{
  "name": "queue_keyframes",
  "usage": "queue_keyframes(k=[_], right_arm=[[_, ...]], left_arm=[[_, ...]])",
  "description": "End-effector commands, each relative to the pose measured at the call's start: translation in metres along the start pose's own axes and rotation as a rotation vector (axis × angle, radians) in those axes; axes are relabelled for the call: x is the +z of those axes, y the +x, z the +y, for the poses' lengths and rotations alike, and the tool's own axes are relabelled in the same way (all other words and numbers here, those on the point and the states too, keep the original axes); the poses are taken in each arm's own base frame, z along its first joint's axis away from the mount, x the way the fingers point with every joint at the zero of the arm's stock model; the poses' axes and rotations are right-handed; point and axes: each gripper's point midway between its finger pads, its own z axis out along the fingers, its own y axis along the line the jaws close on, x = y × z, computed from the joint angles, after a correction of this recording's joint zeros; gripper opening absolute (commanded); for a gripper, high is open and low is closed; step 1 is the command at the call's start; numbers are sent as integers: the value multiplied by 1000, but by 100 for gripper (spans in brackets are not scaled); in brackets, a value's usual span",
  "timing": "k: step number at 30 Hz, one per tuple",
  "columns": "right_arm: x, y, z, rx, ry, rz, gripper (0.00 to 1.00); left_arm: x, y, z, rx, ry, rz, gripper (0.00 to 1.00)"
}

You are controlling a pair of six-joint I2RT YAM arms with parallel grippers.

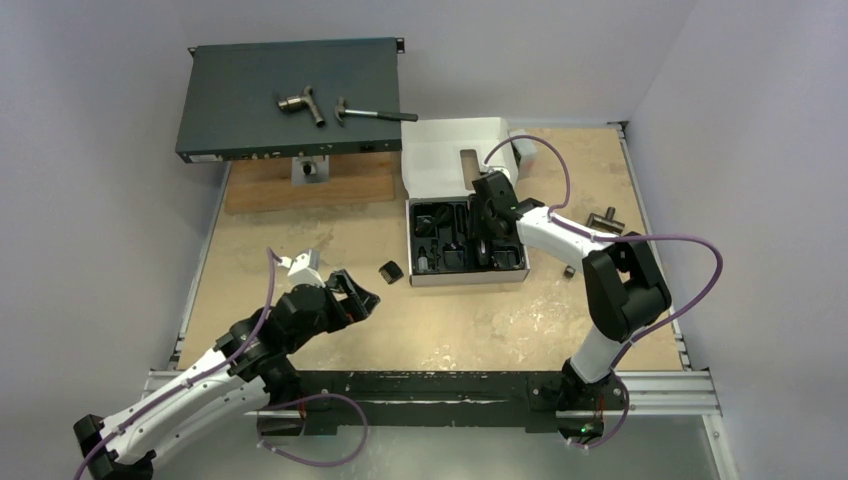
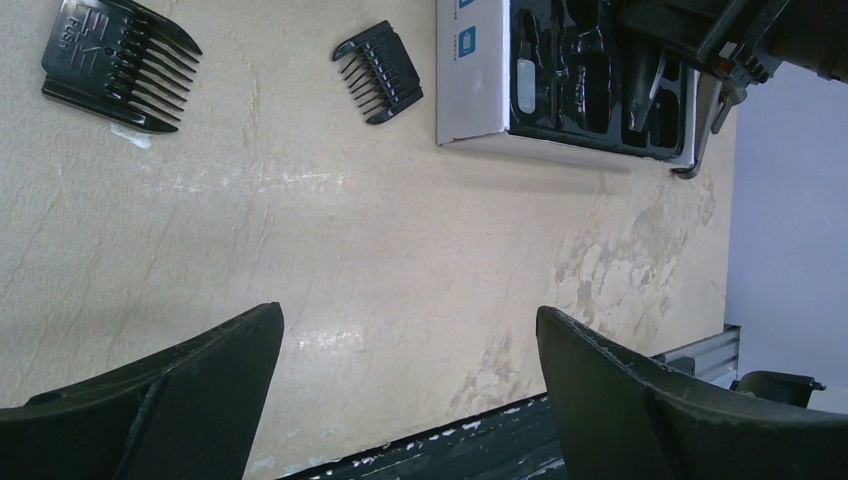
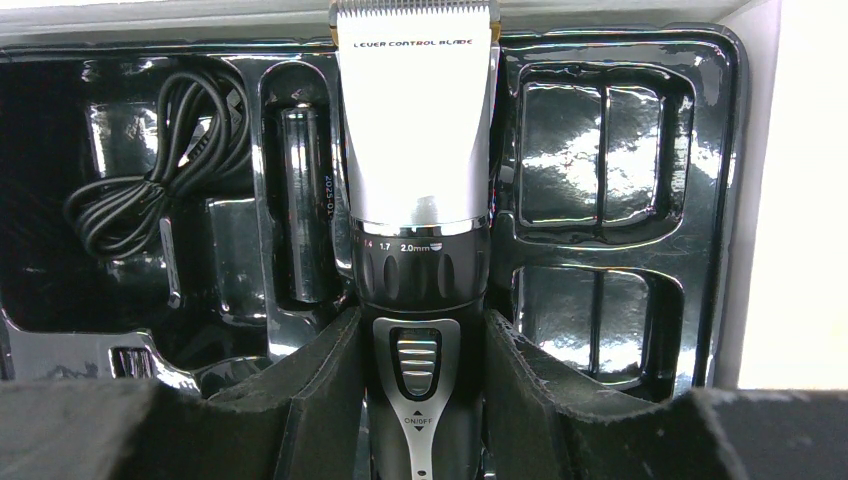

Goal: Sort the hair-cutting tools
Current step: Place the electric hair clipper in the storage box.

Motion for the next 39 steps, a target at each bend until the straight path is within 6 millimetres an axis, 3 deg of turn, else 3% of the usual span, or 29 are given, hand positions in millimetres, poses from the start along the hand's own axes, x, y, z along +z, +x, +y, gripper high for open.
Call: queue_keyframes(k=[1,3,14,18,25,29,31,34,39], right_arm=[[-9,-27,3,18,-15,-92,0],[-8,-24,2,18,-11,-85,1],[-10,-20,-1,24,-2,-80,34],[-15,-23,-1,28,-8,-91,48],[-32,-34,0,36,-20,-121,60],[-46,-47,1,51,-34,-165,59],[-53,-55,2,63,-42,-199,55],[-52,-60,5,72,-55,-224,37],[-36,-59,11,66,-62,-201,12]], left_arm=[[2,-1,-8,-16,28,-2,98],[3,0,-8,-17,27,1,98],[4,1,-8,-27,28,7,99],[4,0,-12,-25,33,10,99],[5,2,-13,-24,33,18,100],[6,3,-13,-26,33,21,100],[6,3,-12,-26,32,23,100],[7,4,-13,-28,31,26,100],[9,7,-14,-27,31,39,99]])
